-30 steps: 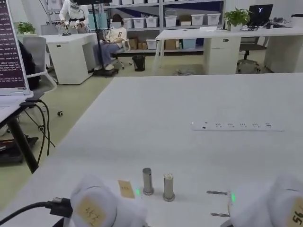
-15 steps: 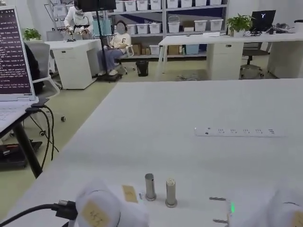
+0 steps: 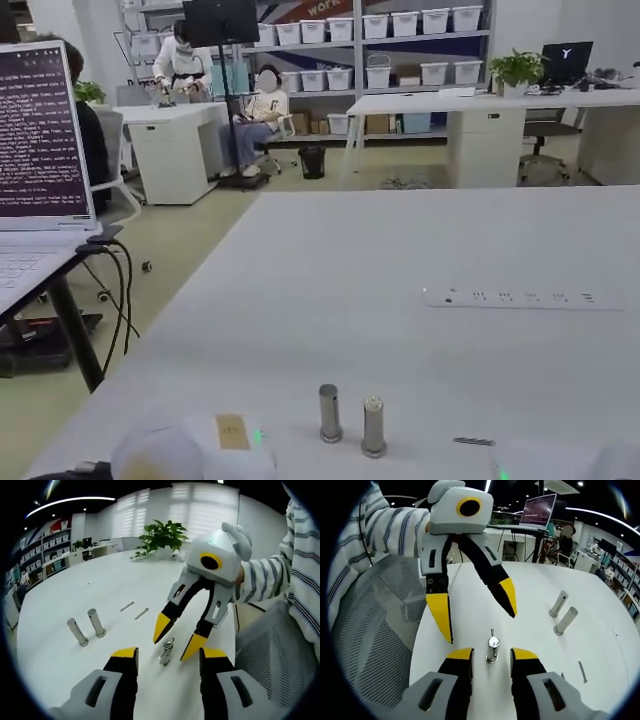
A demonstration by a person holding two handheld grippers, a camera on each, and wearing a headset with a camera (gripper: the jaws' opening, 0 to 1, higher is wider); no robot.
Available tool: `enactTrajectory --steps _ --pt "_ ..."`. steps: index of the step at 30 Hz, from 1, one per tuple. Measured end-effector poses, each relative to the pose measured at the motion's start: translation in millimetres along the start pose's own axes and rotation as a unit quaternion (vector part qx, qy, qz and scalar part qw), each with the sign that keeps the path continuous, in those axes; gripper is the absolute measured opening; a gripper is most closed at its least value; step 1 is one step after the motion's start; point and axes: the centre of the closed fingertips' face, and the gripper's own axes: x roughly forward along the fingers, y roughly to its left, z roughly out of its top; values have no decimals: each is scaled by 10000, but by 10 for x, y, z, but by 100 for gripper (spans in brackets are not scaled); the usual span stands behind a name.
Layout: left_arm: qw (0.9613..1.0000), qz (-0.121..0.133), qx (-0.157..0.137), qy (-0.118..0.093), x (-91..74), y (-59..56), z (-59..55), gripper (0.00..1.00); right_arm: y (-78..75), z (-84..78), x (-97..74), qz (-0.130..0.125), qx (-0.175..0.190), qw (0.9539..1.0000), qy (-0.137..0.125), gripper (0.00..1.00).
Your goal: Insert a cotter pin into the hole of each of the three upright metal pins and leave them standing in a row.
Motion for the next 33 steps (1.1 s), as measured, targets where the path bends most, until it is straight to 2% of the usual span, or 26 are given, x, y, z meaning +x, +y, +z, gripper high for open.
enactTrajectory --steps 4,6,8,11,15,17,22,27,29,33 --pt "9999 74 -102 -72 -70 -37 -62 56 13 -28 21 -43 135 9999 -48 26" --pt "9991 376 -118 -169 -94 36 -70 73 26 -44 27 -56 129 9999 -20 26" --pt "9991 368 -135 -157 -133 1 -120 80 33 -50 35 -76 160 9998 -17 26" --pt "9984 535 -164 -128 -204 24 -181 80 48 -44 54 -82 230 9997 -64 27" --pt "9961 771 -366 -206 -314 80 -245 89 56 -50 88 -93 329 9994 -103 27" --pt "9958 794 -394 -214 -356 78 -266 93 63 -55 110 -81 383 9992 -126 27" --pt "9951 874 -431 -169 -429 74 -299 95 65 -42 150 -56 470 9987 -185 26" --pt "9937 961 -522 -251 -466 87 -291 98 36 -37 174 -55 609 9979 -218 23" --pt "9933 984 -564 -220 -475 86 -309 98 34 -16 180 -50 658 9973 -308 22" --pt "9932 1006 -571 -138 -488 65 -357 98 32 -21 203 -63 689 9971 -320 20"
